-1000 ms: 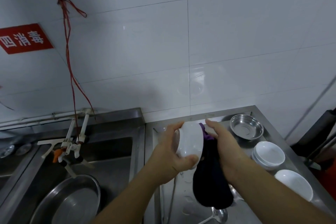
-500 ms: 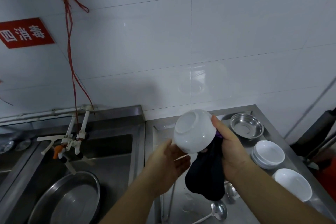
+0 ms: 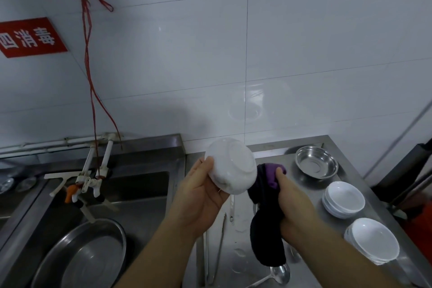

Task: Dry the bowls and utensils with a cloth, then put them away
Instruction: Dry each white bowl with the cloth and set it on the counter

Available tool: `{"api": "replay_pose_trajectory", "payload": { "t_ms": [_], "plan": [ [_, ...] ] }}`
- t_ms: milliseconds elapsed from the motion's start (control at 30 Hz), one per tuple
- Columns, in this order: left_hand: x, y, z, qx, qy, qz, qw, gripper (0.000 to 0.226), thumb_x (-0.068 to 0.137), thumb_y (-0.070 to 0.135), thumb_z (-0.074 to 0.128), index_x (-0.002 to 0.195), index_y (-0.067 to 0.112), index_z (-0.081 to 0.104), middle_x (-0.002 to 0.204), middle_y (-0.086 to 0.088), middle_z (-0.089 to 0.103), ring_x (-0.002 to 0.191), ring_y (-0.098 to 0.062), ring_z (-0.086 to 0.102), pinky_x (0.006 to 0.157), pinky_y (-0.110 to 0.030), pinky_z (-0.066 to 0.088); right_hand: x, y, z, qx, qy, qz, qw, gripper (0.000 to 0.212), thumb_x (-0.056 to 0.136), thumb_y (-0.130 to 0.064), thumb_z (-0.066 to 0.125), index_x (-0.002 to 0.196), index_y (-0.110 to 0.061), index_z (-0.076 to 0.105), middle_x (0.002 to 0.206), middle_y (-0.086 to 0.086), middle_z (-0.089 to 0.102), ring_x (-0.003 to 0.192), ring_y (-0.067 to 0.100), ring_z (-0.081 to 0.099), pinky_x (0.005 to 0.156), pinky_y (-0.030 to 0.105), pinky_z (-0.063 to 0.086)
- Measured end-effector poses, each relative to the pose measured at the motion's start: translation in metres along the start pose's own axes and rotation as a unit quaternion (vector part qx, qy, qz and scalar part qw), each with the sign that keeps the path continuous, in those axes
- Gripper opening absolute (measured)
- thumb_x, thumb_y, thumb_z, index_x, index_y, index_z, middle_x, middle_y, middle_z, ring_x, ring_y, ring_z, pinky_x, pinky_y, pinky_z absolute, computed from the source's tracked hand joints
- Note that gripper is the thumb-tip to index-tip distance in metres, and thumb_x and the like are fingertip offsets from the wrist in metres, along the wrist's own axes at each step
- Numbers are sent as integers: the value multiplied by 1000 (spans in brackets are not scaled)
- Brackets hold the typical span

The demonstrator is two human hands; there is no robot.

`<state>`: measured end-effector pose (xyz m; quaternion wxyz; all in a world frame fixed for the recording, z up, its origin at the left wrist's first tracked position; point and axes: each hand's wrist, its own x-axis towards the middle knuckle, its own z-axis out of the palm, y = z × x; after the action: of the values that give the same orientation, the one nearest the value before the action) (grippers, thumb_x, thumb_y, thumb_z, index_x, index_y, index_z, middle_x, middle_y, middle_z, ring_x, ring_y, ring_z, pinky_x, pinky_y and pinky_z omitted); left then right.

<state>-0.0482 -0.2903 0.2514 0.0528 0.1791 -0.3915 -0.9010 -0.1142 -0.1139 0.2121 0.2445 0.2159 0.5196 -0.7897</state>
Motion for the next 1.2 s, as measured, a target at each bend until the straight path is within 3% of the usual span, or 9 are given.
{"api": "replay_pose_trajectory", "payload": {
  "t_ms": [200,267,367,433,567,700,767,967,1200],
  "plan": [
    [-6,11,11,200,-34,62,977,15,92,31,74,104,24,80,118,-8,77,106,-26,76,86,-37,62,-40,-39,28,-94,-94,-332,934,30,93,-59,61,114,-43,76,102,-13,79,90,7,75,76,25,60],
    [-8,11,11,235,-73,60,968,22,97,29,70,116,20,75,120,-13,75,111,-32,73,93,-45,62,-47,-43,32,-257,-135,-480,828,27,96,-51,55,116,-44,72,112,-16,72,100,1,66,88,18,53],
    [-12,13,9,318,-81,53,943,26,93,24,66,116,13,73,114,-15,76,114,-36,72,100,-53,59,-41,-39,33,-446,-162,-632,612,30,99,-40,61,119,-23,75,146,-7,59,138,13,50,120,32,32],
    [-13,11,4,393,-51,50,917,27,85,27,64,108,17,75,106,-11,79,112,-36,73,103,-58,56,-38,-37,37,-447,-194,-657,574,26,98,-34,66,112,-16,78,148,-1,60,140,18,50,121,41,33],
    [-21,13,5,363,-106,83,922,25,100,24,62,120,17,74,116,-12,78,113,-33,73,104,-56,57,-33,-42,46,-420,-180,-613,645,25,97,-32,63,117,-26,74,142,-11,61,135,13,54,114,30,41],
    [-27,19,16,381,-166,132,900,16,102,30,62,116,29,70,117,-1,73,110,-22,71,91,-33,60,-35,-54,58,-226,-154,-380,884,15,100,-38,58,104,-39,73,100,-18,72,93,-1,67,83,27,52],
    [-32,20,20,406,-173,145,886,15,99,37,63,111,42,69,114,9,72,111,-17,71,88,-26,59,-33,-60,58,-155,-163,-267,937,18,104,-36,59,102,-33,76,91,-4,74,83,12,67,75,33,53],
    [-36,15,20,442,-186,192,856,10,101,39,64,111,39,65,112,15,70,111,-15,70,83,-21,59,-31,-55,49,-9,-207,10,978,64,92,-61,69,134,-13,72,125,21,72,114,37,68,111,54,50],
    [-36,14,34,419,-193,133,877,46,89,43,68,134,47,56,130,15,66,127,-16,65,97,-33,61,-29,-48,47,40,-178,37,982,57,92,-62,67,127,-18,76,112,10,78,95,29,74,82,41,58]
  ]
}}
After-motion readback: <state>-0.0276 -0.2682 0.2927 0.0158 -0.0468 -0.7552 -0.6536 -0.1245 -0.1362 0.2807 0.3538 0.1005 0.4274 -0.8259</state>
